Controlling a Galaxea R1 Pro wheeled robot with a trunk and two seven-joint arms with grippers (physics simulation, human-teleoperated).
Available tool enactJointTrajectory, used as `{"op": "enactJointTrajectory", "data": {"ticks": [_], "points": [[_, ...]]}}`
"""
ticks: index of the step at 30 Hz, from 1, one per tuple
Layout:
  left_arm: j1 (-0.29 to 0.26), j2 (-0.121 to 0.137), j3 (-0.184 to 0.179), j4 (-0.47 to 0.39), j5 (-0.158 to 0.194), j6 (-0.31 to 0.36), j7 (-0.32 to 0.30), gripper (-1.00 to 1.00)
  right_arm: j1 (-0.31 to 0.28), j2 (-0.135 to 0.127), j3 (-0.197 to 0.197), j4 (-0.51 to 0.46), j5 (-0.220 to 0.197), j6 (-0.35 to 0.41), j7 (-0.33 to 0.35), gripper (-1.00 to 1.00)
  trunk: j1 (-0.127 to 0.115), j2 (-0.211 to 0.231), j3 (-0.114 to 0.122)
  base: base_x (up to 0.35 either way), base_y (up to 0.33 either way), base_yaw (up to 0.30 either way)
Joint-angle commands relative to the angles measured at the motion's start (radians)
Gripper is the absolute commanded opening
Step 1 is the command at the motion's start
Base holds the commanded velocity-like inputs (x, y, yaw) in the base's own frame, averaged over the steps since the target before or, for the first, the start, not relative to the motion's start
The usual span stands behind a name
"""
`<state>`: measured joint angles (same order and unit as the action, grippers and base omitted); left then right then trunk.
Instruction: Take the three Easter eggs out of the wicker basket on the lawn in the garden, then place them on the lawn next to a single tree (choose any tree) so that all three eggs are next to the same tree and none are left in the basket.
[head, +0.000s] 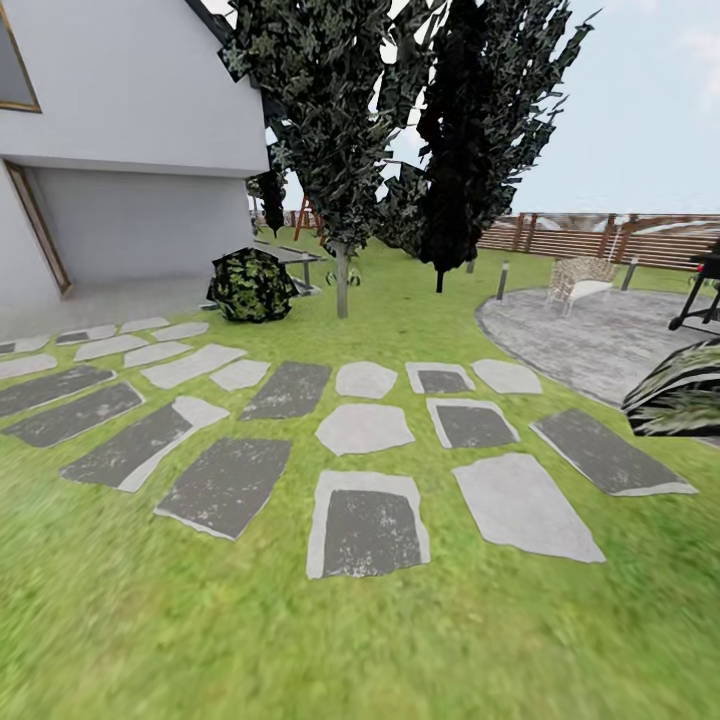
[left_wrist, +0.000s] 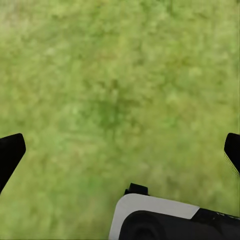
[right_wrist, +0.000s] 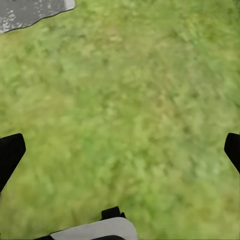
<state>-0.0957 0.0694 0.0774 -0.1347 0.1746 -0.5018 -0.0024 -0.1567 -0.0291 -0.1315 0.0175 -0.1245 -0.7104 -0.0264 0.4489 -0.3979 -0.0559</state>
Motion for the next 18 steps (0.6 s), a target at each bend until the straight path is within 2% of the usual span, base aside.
{"op": "enactJointTrajectory", "data": {"ticks": [1,18], "points": [[-0.001,0.0,0.007,0.001,-0.004,-0.003,-0.001,1.0,-0.001,0.0,-0.002,0.002,-0.003,-0.004,0.002,1.0,0.001,-0.002,-0.002,0.328,0.0,0.0],[-0.001,0.0,0.007,0.0,-0.004,-0.001,0.0,1.0,-0.001,0.0,-0.002,0.002,-0.003,-0.004,0.002,1.0,0.001,-0.002,-0.002,0.328,0.0,0.0]]}}
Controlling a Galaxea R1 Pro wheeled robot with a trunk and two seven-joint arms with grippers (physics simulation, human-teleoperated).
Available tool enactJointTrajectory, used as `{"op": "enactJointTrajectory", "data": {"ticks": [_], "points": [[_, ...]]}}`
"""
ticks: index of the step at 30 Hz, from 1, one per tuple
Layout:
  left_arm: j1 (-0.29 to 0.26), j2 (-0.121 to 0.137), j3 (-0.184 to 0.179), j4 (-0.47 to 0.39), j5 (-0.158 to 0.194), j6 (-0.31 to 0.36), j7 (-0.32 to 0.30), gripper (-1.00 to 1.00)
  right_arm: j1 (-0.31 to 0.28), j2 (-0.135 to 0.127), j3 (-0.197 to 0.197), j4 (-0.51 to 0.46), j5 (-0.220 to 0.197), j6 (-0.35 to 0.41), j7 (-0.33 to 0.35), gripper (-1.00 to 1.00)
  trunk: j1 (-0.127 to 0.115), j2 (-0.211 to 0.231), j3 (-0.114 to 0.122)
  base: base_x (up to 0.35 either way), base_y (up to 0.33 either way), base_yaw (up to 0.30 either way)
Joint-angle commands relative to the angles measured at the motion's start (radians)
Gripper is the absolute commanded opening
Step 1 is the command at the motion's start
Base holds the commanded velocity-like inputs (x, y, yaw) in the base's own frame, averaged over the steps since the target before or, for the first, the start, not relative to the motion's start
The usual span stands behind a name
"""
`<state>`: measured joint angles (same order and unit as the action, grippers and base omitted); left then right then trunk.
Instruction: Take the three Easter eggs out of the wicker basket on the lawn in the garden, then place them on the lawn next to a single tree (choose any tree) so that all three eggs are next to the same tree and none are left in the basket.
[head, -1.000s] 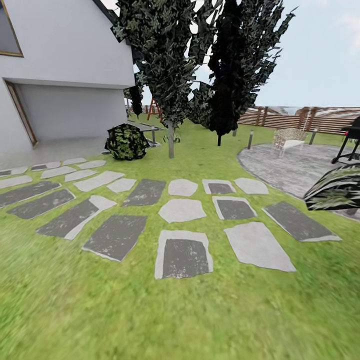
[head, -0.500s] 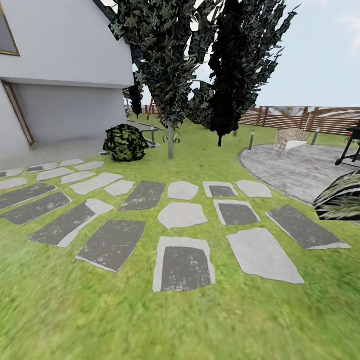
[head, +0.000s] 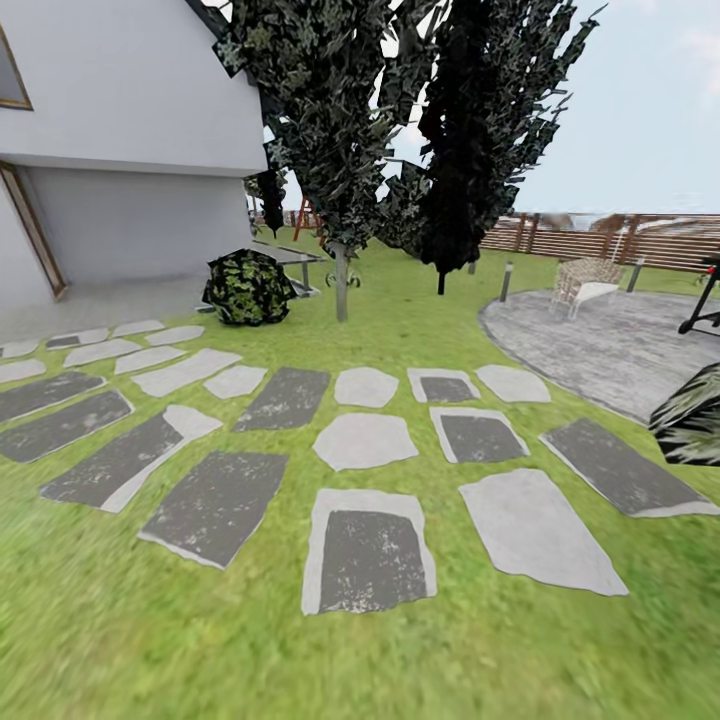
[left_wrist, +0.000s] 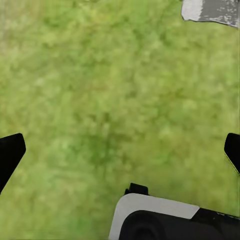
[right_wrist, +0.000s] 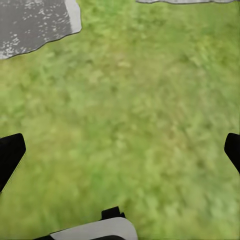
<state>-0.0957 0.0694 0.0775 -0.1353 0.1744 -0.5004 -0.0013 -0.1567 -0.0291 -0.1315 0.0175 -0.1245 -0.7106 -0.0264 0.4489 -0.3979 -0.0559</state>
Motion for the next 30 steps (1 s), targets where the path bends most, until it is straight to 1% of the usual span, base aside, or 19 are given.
{"op": "enactJointTrajectory", "data": {"ticks": [1,30], "points": [[-0.001,0.0,0.007,0.001,-0.004,-0.003,-0.001,1.0,-0.001,0.0,-0.002,0.002,-0.003,-0.004,0.002,1.0,0.001,-0.002,-0.002,0.328,0.0,0.0],[-0.001,0.0,0.007,0.001,-0.004,-0.004,-0.002,1.0,-0.001,0.0,-0.002,0.001,-0.003,-0.004,0.002,1.0,0.001,-0.002,-0.002,0.328,0.0,0.0]]}}
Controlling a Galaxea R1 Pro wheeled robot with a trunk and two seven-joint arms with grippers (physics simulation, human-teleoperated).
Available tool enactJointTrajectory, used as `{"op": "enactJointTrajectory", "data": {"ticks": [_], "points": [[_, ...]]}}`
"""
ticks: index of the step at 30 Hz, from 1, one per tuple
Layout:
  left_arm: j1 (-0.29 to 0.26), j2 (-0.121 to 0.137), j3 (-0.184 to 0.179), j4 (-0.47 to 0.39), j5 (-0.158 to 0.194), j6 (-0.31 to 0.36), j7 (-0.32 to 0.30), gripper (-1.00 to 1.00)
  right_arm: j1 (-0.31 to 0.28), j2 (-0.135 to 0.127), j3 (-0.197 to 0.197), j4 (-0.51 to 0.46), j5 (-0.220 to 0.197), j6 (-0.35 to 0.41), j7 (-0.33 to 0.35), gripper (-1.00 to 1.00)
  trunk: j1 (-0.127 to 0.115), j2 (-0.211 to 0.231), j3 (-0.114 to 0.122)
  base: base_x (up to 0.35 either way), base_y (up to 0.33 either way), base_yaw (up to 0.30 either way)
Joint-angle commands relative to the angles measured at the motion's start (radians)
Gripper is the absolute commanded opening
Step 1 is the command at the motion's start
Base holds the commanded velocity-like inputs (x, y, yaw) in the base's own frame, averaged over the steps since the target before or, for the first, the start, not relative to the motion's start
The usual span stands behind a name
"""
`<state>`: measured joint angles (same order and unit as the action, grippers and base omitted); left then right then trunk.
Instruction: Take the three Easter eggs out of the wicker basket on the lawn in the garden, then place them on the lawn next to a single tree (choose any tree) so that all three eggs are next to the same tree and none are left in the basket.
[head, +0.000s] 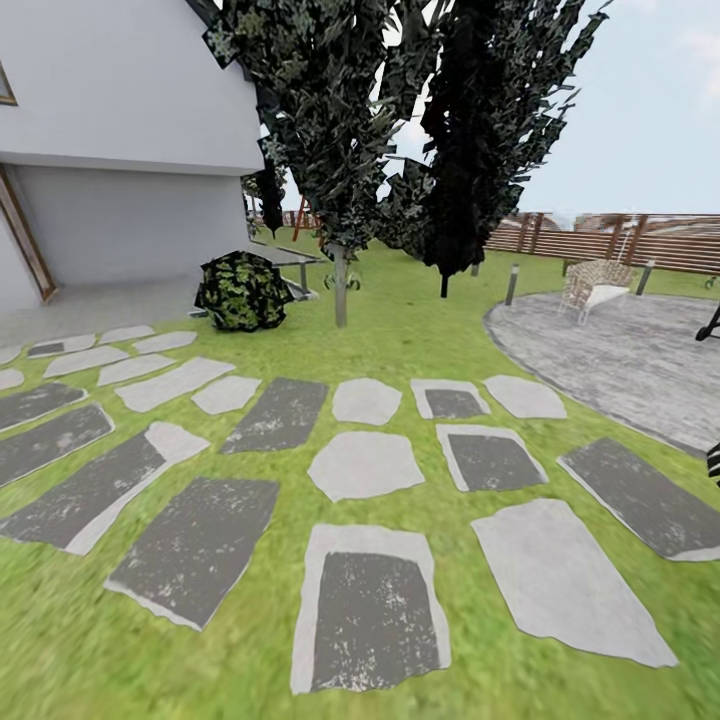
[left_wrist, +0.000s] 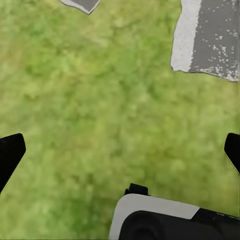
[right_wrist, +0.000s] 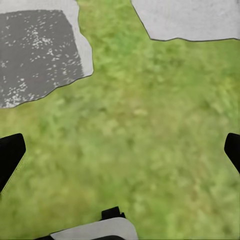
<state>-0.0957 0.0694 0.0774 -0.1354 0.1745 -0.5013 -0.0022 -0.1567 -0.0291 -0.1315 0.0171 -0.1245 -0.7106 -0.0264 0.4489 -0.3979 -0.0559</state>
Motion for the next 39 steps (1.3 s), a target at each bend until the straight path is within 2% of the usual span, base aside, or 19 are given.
{"op": "enactJointTrajectory", "data": {"ticks": [1,39], "points": [[-0.001,0.0,0.007,0.001,-0.004,-0.003,-0.001,1.0,-0.001,0.0,-0.002,0.002,-0.003,-0.004,0.002,1.0,0.001,-0.002,-0.002,0.328,0.0,0.0],[-0.001,0.0,0.007,0.002,-0.004,-0.002,0.0,1.0,-0.001,0.0,-0.002,0.002,-0.003,-0.004,0.002,1.0,0.001,-0.002,-0.002,0.328,0.0,0.0]]}}
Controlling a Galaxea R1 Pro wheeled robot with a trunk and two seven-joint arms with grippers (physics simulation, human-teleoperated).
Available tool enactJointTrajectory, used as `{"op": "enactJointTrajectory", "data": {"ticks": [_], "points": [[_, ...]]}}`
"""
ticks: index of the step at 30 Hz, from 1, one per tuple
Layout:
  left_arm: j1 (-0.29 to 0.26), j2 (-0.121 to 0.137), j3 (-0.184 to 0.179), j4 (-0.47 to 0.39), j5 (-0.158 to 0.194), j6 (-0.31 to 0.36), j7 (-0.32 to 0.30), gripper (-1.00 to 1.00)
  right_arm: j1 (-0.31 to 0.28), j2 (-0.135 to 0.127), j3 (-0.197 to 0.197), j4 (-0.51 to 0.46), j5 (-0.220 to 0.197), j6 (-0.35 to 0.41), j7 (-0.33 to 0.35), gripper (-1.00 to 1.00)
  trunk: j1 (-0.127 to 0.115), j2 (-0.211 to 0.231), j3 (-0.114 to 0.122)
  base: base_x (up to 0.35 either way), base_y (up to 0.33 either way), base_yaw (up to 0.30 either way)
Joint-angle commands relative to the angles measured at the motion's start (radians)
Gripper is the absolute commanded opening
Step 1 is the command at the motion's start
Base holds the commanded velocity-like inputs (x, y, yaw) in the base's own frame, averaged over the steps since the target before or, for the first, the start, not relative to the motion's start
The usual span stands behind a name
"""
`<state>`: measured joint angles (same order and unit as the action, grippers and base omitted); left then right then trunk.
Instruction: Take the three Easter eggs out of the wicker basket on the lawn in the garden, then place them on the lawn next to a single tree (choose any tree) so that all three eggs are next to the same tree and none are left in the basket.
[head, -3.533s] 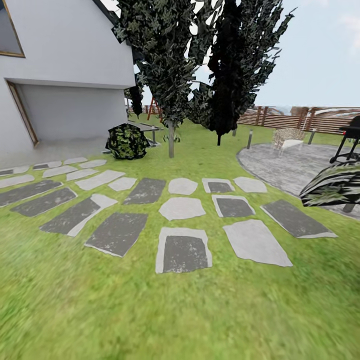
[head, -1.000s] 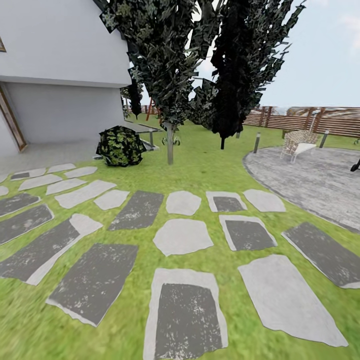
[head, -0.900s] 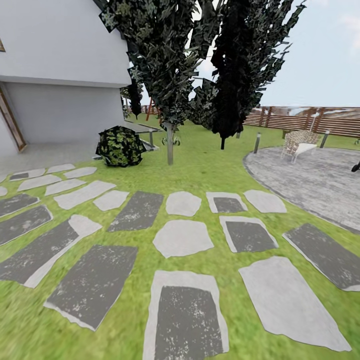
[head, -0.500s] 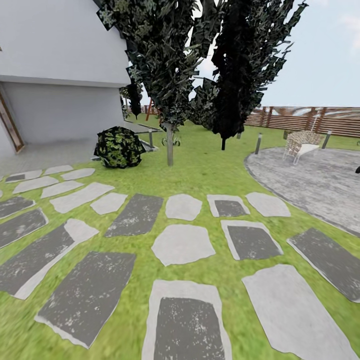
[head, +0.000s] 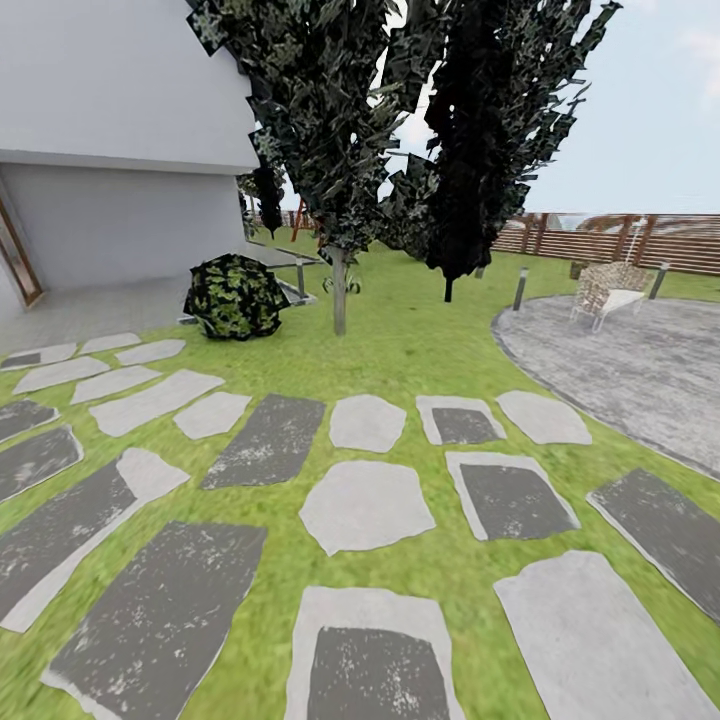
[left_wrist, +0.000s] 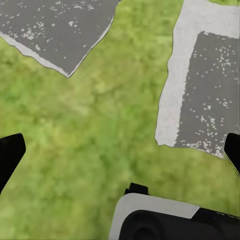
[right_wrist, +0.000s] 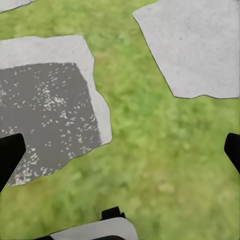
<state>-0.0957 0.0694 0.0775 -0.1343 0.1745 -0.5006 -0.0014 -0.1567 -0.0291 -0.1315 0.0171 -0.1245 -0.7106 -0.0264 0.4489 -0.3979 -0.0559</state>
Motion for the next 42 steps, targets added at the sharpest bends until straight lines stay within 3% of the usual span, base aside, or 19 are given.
{"op": "enactJointTrajectory", "data": {"ticks": [1,42], "points": [[-0.001,0.0,0.007,0.001,-0.004,-0.003,-0.001,1.0,-0.001,0.0,-0.002,0.002,-0.003,-0.004,0.002,1.0,0.001,-0.002,-0.002,0.328,0.0,0.0],[-0.001,0.0,0.007,0.0,-0.004,-0.003,-0.001,1.0,-0.001,0.0,-0.002,0.002,-0.003,-0.004,0.002,1.0,0.001,-0.002,-0.002,0.328,0.0,0.0]]}}
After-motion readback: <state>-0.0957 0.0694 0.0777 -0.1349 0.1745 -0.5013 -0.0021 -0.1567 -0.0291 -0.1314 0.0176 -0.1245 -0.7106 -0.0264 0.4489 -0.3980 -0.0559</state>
